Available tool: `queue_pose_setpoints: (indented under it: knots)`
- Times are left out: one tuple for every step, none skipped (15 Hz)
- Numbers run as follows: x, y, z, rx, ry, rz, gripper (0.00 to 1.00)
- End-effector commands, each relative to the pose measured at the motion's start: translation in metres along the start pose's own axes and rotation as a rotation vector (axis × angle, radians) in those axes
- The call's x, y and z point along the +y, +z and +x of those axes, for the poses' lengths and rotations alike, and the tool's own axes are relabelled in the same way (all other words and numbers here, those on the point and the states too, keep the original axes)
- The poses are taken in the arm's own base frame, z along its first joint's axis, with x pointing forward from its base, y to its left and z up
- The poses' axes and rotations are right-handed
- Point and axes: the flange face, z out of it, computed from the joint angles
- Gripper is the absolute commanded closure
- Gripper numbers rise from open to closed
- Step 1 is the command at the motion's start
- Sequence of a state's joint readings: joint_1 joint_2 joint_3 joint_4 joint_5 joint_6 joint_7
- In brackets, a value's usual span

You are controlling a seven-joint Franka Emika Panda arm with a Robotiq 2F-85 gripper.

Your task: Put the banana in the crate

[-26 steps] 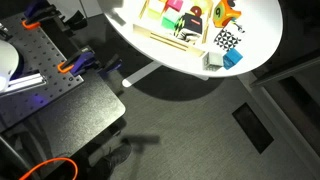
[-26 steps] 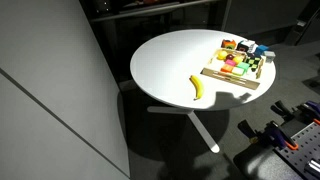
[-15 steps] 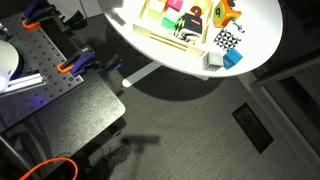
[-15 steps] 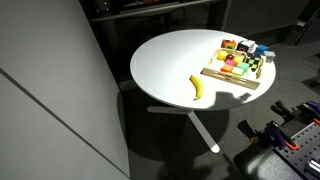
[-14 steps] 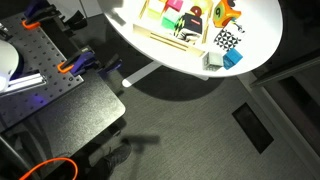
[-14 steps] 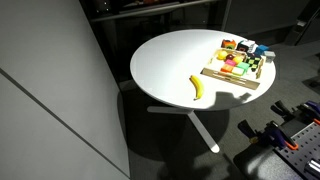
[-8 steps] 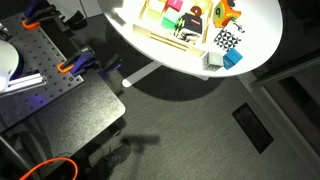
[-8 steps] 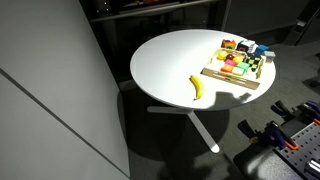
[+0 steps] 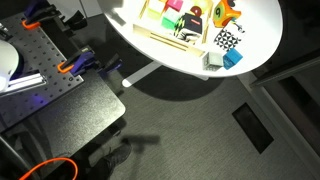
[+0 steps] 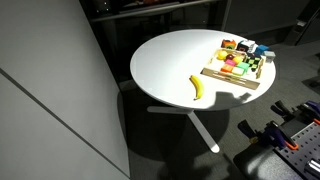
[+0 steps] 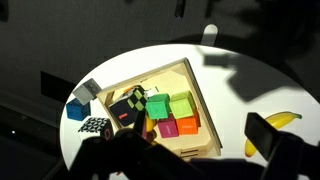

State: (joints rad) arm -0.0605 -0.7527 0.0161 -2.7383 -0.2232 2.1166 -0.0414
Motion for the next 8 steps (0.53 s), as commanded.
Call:
queue_pose_setpoints:
  knots:
    - [0.000,-0.001,0.000,-0.001,0.000,0.000,0.00]
    - [0.003,-0.001,0.004,0.002,0.018,-0.003,0.00]
    - [0.004,0.000,0.008,0.004,0.024,-0.005,0.00]
    - [0.005,0.001,0.012,0.006,0.032,-0.007,0.00]
    - [0.005,0.002,0.016,0.008,0.037,-0.006,0.00]
    - [0.004,0.004,0.021,0.010,0.041,-0.007,0.00]
    - [0.002,0.006,0.026,0.011,0.044,-0.008,0.00]
    - [0.002,0.008,0.031,0.013,0.046,-0.005,0.00]
